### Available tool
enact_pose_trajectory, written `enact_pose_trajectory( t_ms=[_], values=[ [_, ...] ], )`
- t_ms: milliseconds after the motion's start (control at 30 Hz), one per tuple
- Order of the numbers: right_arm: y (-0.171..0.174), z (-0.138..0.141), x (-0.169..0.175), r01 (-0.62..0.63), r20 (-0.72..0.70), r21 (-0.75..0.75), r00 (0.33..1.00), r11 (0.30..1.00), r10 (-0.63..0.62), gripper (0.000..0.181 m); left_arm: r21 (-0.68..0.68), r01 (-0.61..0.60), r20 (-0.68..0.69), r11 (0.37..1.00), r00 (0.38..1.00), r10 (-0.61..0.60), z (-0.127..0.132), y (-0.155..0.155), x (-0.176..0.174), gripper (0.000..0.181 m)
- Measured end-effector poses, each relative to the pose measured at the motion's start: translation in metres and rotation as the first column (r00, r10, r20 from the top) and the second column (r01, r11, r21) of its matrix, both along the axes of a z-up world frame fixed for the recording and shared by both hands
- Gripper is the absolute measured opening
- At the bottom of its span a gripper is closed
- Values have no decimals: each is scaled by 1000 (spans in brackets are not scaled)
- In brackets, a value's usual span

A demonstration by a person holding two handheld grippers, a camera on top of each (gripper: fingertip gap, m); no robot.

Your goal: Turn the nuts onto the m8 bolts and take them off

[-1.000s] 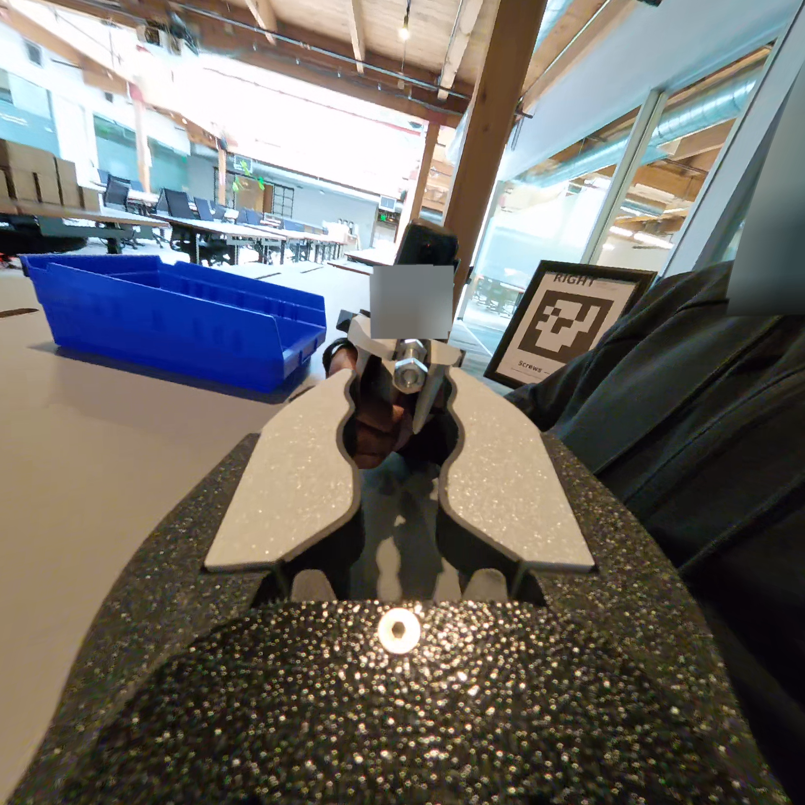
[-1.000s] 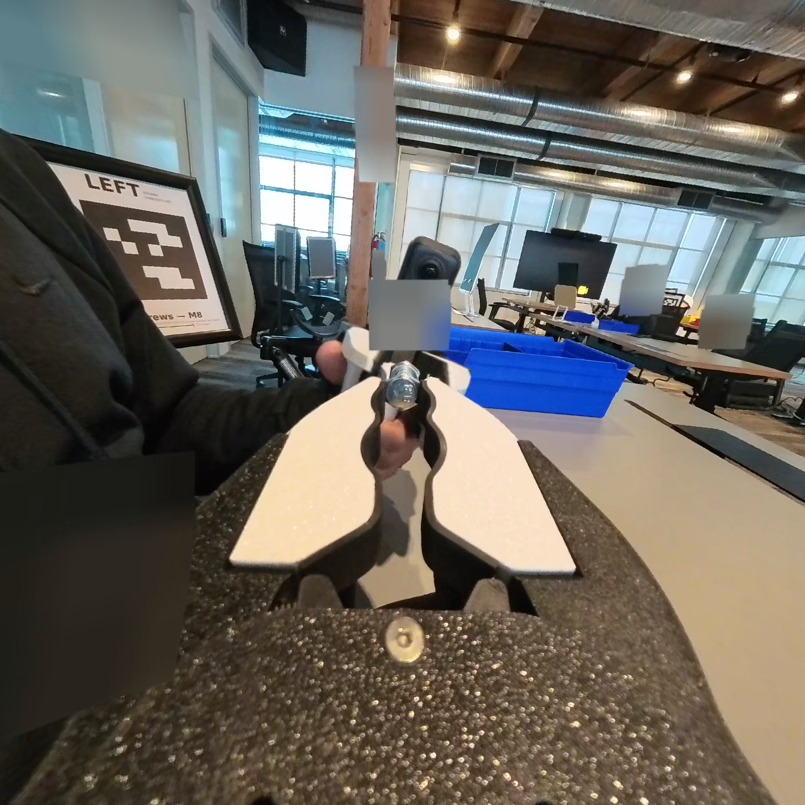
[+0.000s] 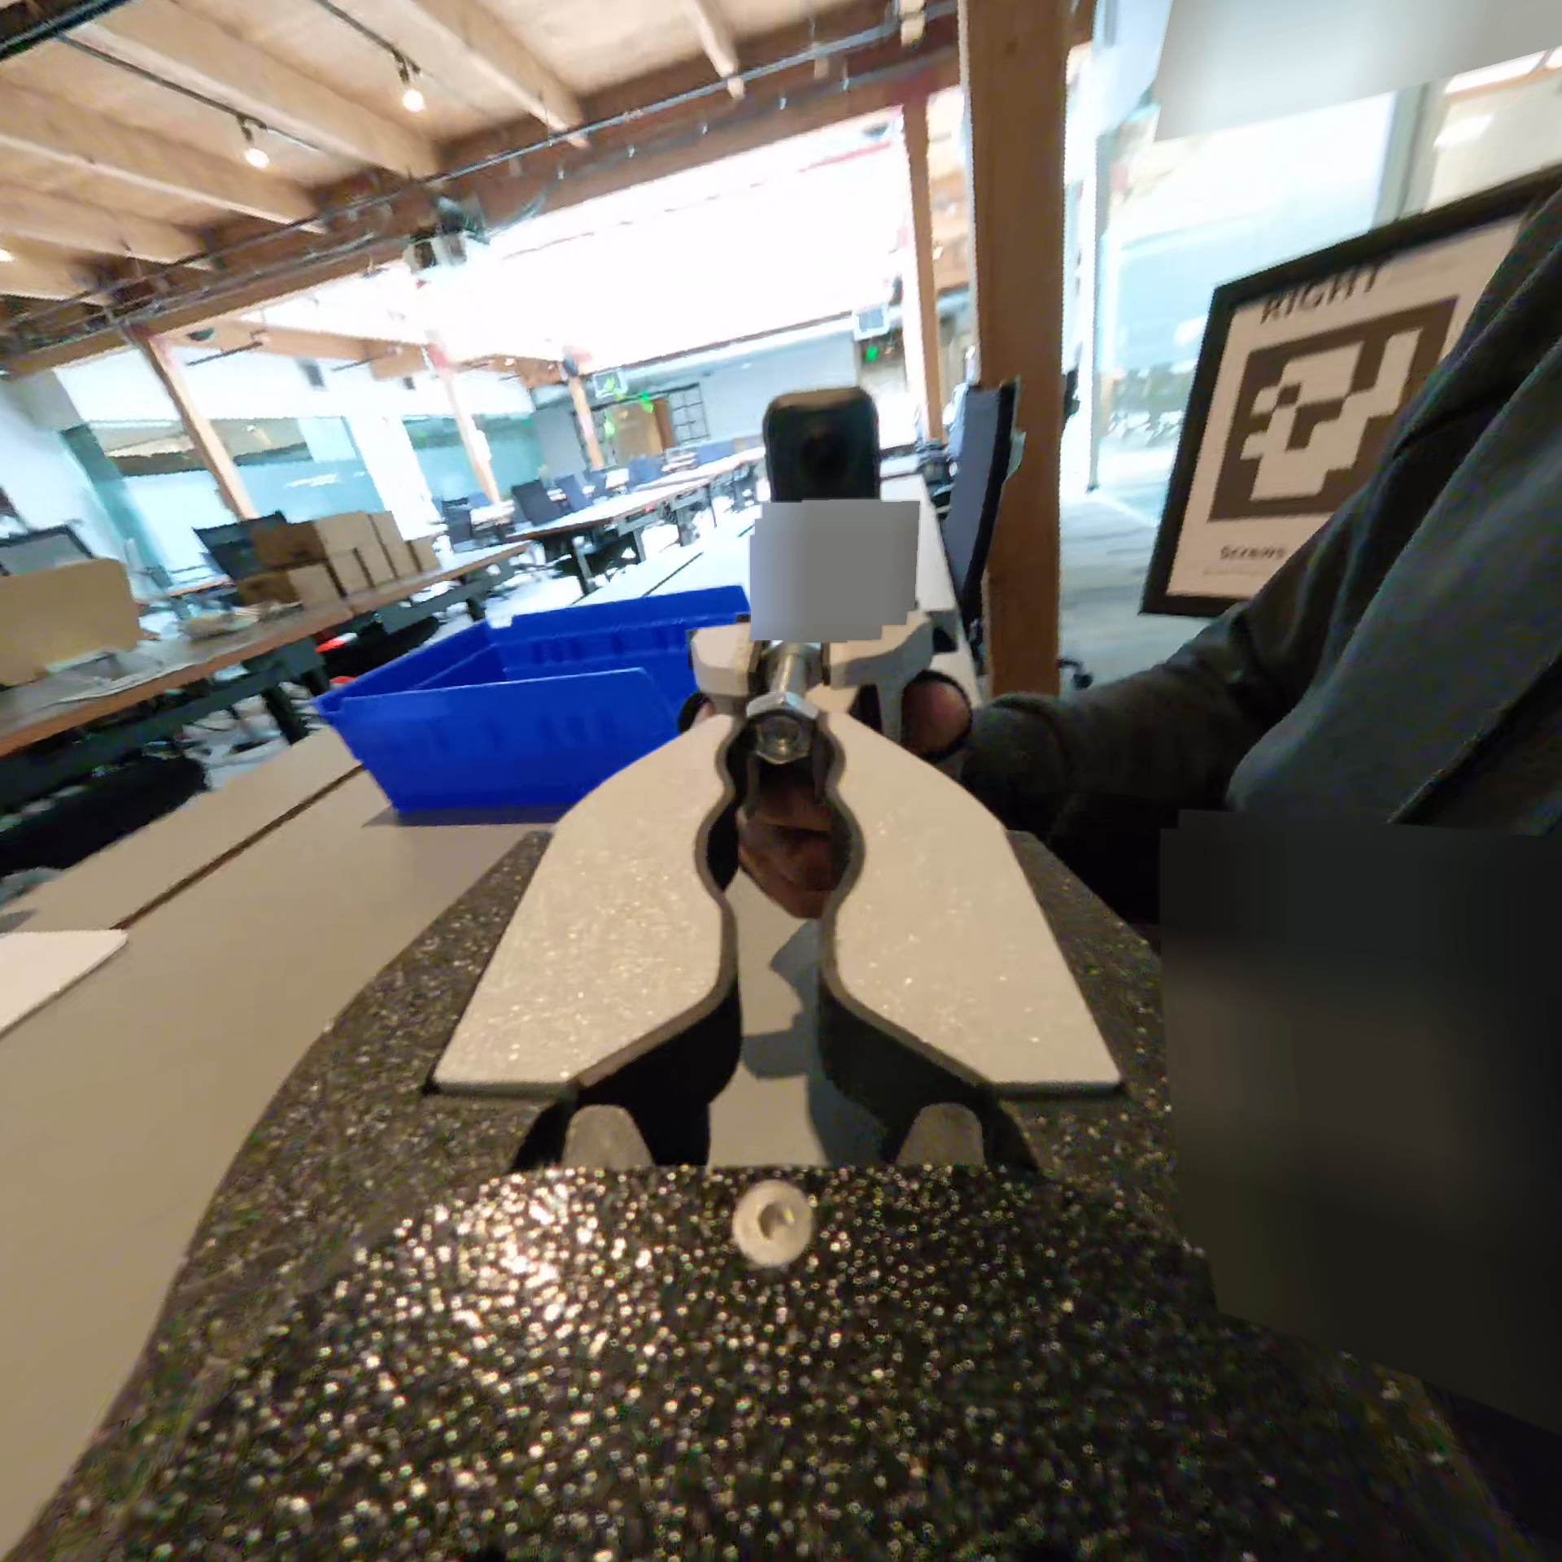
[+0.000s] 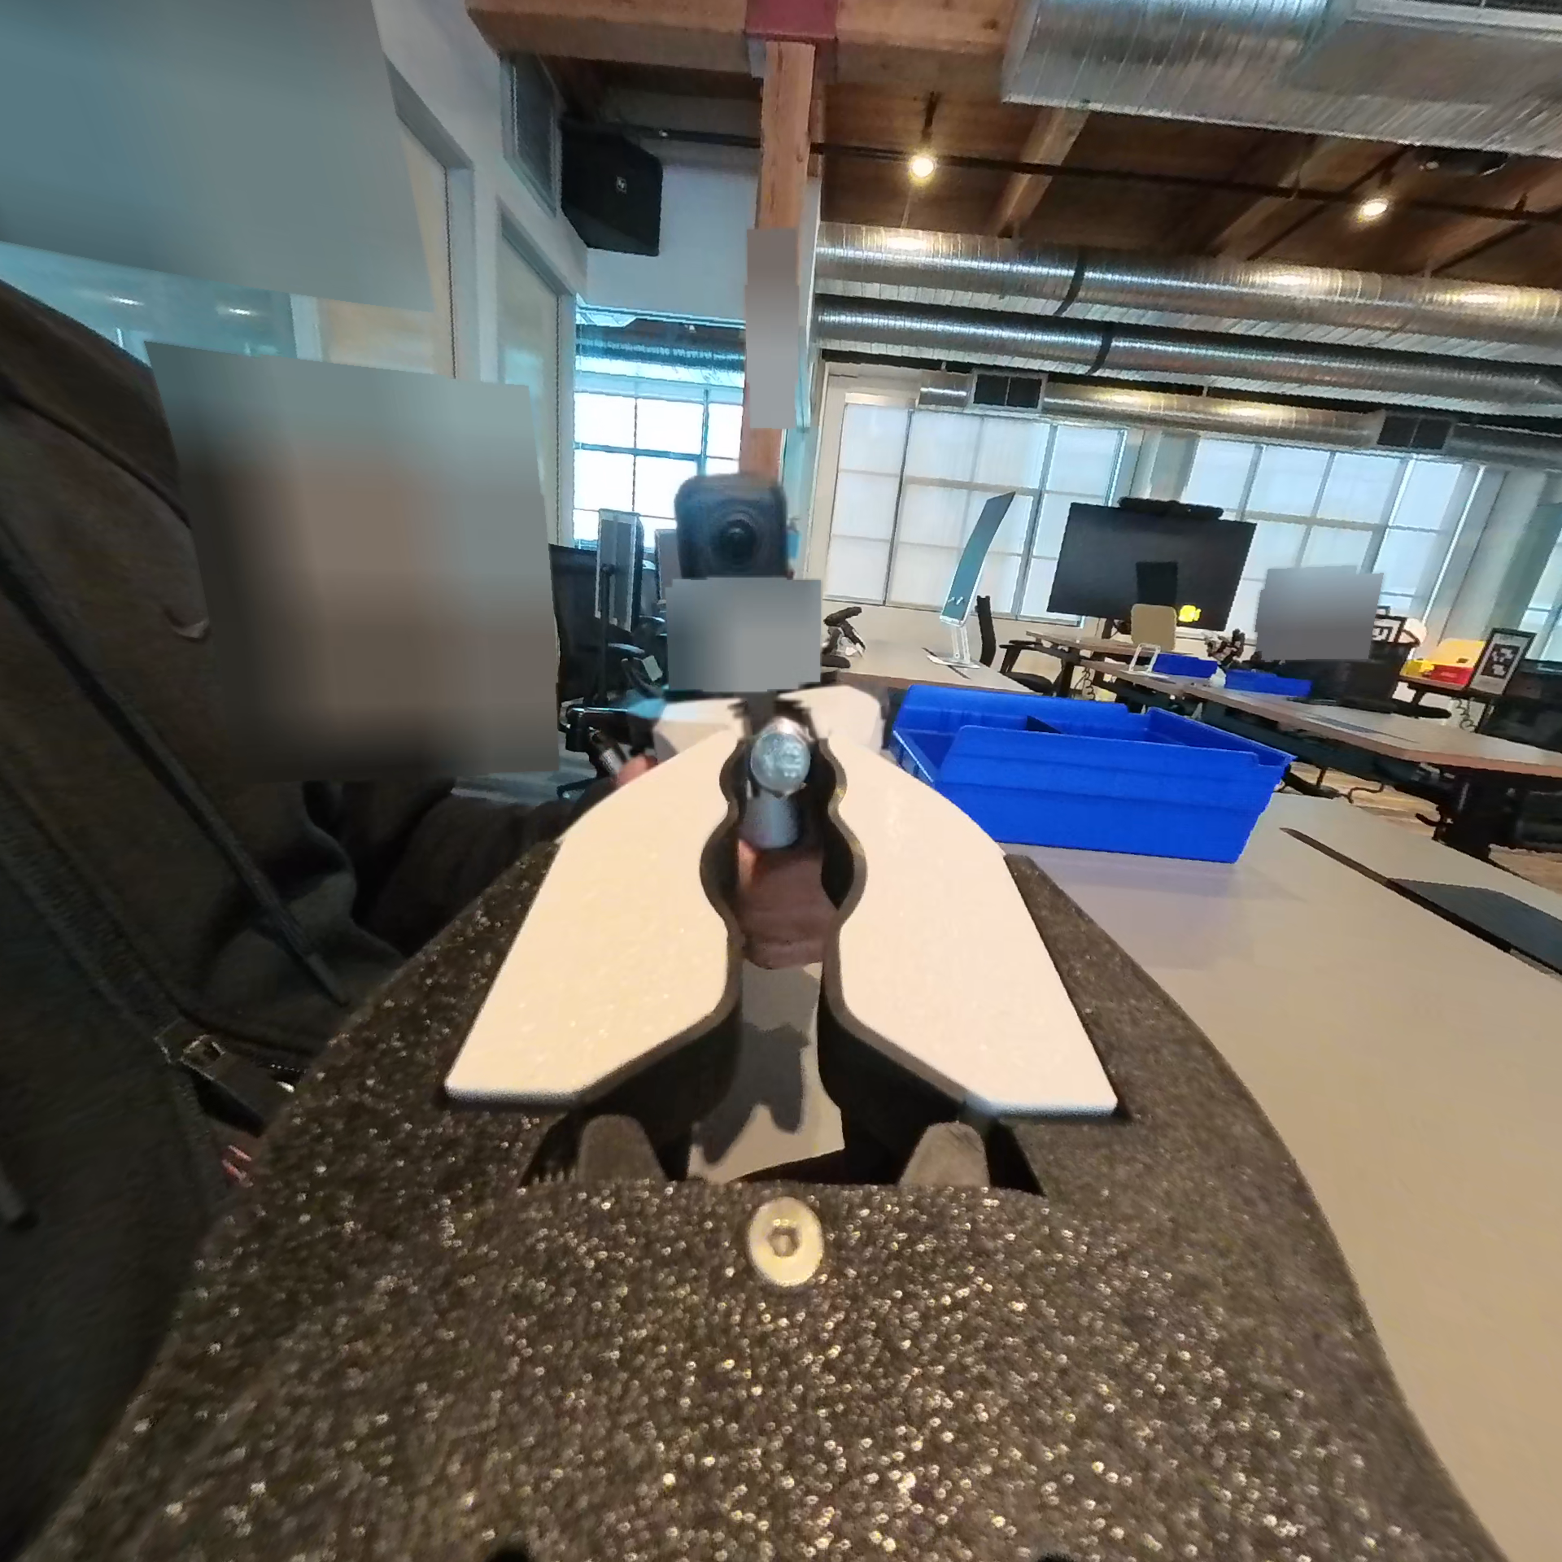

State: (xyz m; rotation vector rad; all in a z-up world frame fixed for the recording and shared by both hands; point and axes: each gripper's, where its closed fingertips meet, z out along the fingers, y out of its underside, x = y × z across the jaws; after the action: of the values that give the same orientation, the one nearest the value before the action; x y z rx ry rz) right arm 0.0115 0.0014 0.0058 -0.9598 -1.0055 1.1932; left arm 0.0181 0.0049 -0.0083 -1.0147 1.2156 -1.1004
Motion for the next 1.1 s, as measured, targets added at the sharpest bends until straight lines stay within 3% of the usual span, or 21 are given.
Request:
enact_pose_trajectory(
  t_ms=[133,233,300,333,367,433,500,533,667,800,900,967,1033,1100],
  values=[
    [-1,1,1,-16,-11,-11,1000,1000,16,14,281,-117,5,953,993,120,-1,2,1,14],
    [-6,1,-1,-51,-9,-12,999,999,51,14,575,-218,68,789,973,219,0,0,-2,14],
    [-6,0,-2,-49,-4,-11,999,999,49,14,651,-268,106,710,958,265,2,2,-5,18],
    [-6,0,-2,-48,-6,-13,999,999,48,14,653,-286,123,701,954,274,5,3,-6,27],
    [-6,1,-1,-50,-13,-14,999,999,50,14,629,-283,126,724,956,264,6,3,-7,33],
    [-6,5,2,-54,-38,-18,998,998,54,14,498,-225,109,838,974,197,7,1,-7,38],
    [-5,8,5,-54,-57,-20,997,998,53,14,268,-110,85,957,992,90,8,-1,-5,39],
    [-5,8,6,-51,-62,-19,997,999,50,14,148,-49,89,988,995,36,10,-2,-5,41],
    [-3,10,8,-34,-75,-13,997,999,33,14,-153,161,148,975,979,-138,17,-11,-3,40],
    [-2,11,9,-26,-80,-13,996,1000,25,14,-251,154,127,956,984,-126,10,-3,4,32],
    [-1,10,8,-18,-71,-10,997,1000,17,14,-287,188,144,939,978,-151,10,-5,6,16],
    [-1,10,8,-17,-72,-12,997,1000,17,14,-251,166,135,954,982,-135,10,-5,7,14],
    [0,10,8,-19,-76,-18,997,1000,18,14,-107,68,101,992,993,-57,8,-3,7,14],
    [-1,11,9,-32,-81,-25,996,999,30,14,192,-101,78,976,993,87,7,0,8,14]
  ],
)
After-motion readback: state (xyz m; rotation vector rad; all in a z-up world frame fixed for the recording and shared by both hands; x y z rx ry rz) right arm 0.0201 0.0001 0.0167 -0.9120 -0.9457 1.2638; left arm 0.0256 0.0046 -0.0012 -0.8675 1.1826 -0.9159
